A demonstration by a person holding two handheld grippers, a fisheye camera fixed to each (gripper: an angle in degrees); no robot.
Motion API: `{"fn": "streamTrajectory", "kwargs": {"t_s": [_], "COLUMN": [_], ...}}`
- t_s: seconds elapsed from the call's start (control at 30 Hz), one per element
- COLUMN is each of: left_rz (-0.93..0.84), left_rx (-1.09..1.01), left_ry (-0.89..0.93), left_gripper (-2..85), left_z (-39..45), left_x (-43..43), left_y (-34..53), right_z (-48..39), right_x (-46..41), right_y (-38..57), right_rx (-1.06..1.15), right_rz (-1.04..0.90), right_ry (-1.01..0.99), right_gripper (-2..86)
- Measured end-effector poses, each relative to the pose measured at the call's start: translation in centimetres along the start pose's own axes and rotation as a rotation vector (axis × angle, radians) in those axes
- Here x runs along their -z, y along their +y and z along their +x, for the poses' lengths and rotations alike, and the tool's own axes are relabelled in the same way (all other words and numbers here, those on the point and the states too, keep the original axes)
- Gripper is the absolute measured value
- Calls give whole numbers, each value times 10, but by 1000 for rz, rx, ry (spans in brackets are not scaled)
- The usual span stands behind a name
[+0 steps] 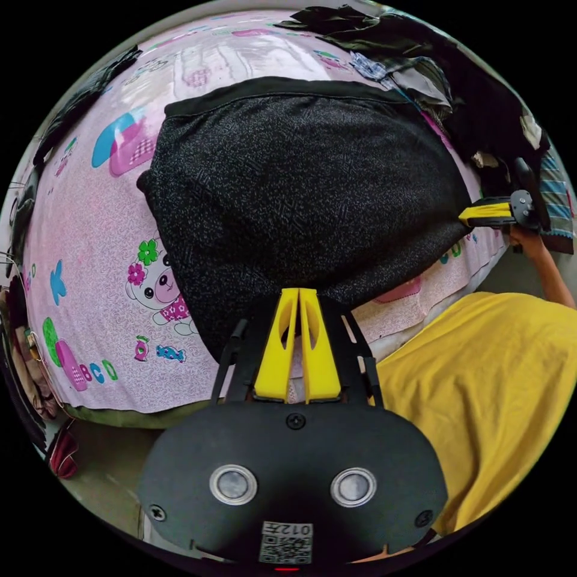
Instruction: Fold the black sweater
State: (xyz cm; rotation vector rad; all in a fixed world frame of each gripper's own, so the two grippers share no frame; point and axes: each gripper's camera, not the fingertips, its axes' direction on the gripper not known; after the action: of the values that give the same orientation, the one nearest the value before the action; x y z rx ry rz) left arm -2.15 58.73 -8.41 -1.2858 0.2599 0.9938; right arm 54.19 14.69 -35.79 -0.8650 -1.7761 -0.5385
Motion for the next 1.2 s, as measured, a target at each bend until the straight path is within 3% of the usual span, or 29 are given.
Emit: {"fn": "streamTrajectory", "kwargs": {"t_s": [0.1,0.23,0.4,0.57,0.63,0.77,0.93,1.07,1.2], "left_rz": [36,98,101,159,166,265,299,251,213], "left_rx": [-30,-131,25,141,129,-82,-418,-695,-809], "left_ry": [-61,-241,-113,62,46,-89,-106,-104,-156], "left_gripper": [-1,0,0,1,3,6,15,40,61], "left_z": [22,63,66,65,77,143,256,368,436], "left_x": [-13,-35,-57,-81,-80,-59,-71,-115,-156], "left_y": [3,9,4,14,13,4,-40,-67,-70], "right_z": [-1,-20,-20,13,40,97,200,232,248], "right_x": [6,13,26,51,73,122,154,158,147], "right_y": [8,19,38,63,81,124,181,201,226], "right_rx": [29,92,58,-39,-78,-199,-408,-436,-439], "right_rz": [9,11,47,110,136,317,499,500,418], "right_ry": [-6,128,171,29,-106,-311,-547,-592,-756], "right_gripper": [8,9,9,4,3,4,22,45,82]}}
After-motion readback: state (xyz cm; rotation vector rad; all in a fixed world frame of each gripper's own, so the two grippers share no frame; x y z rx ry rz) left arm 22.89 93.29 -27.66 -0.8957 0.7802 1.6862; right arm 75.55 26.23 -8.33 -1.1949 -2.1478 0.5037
